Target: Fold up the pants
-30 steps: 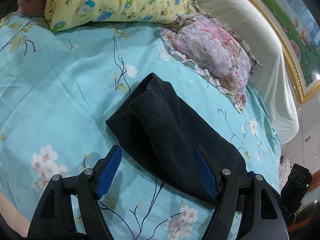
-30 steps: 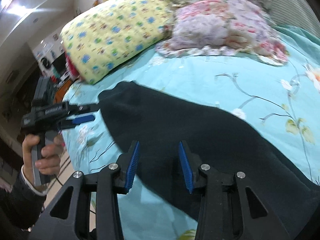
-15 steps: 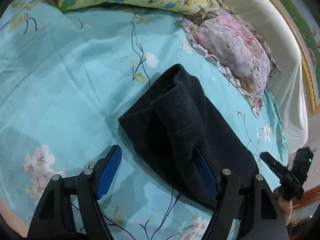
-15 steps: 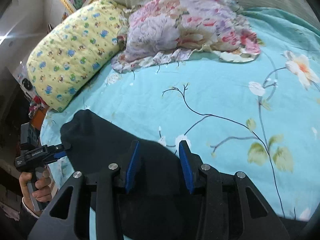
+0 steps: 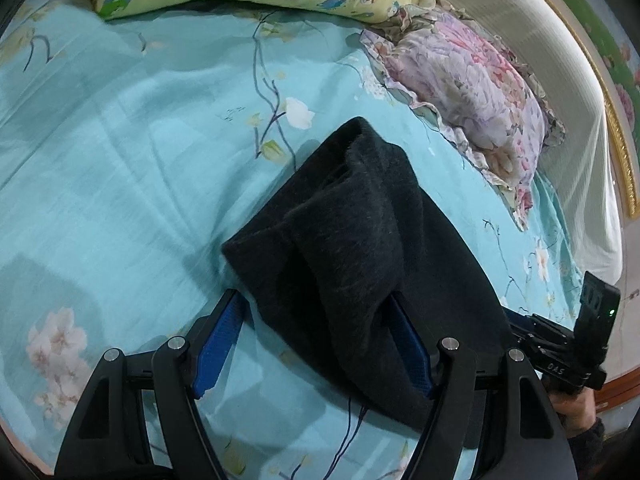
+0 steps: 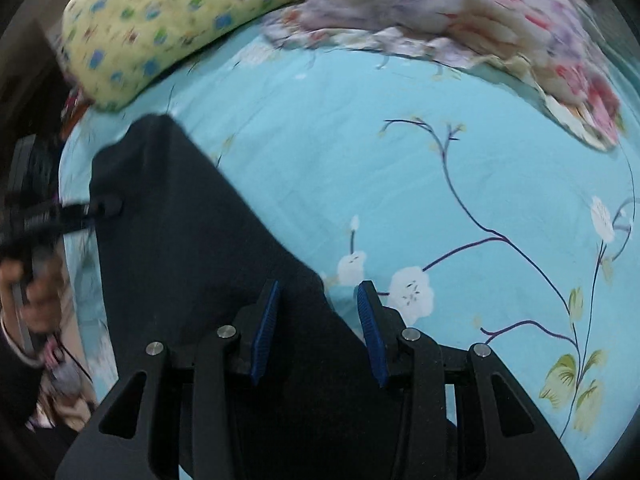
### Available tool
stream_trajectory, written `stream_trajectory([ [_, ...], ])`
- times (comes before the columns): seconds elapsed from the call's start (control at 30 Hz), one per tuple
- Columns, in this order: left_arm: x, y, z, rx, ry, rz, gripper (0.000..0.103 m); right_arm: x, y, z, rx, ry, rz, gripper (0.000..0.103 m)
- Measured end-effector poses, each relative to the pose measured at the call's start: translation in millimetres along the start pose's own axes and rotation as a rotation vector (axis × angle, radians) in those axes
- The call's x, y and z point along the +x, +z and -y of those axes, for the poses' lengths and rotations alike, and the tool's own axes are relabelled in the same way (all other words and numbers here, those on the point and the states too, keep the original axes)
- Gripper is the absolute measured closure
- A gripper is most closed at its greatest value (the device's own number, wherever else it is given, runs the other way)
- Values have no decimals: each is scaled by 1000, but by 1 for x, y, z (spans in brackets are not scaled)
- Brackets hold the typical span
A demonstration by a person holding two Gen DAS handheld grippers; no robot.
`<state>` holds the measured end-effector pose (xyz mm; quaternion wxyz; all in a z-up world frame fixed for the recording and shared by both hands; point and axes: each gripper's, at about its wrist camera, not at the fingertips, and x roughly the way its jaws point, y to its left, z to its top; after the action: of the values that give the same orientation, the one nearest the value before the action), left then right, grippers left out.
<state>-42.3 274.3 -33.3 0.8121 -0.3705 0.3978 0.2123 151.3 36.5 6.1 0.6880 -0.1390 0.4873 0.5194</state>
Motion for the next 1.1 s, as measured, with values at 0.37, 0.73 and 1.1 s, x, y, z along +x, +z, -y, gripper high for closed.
stream_trajectory([
  [0.37,-23,0,16,73,-92,113,86,-18,5,-7,-21,9,58,91],
  [0.73,-43,6,4,110,-136,155,86,-23,21,-33,-60,-174,168,91],
  [1.1,-61,-6,4,204,46,212,52,-27,8,-19,99,-188,231,80],
])
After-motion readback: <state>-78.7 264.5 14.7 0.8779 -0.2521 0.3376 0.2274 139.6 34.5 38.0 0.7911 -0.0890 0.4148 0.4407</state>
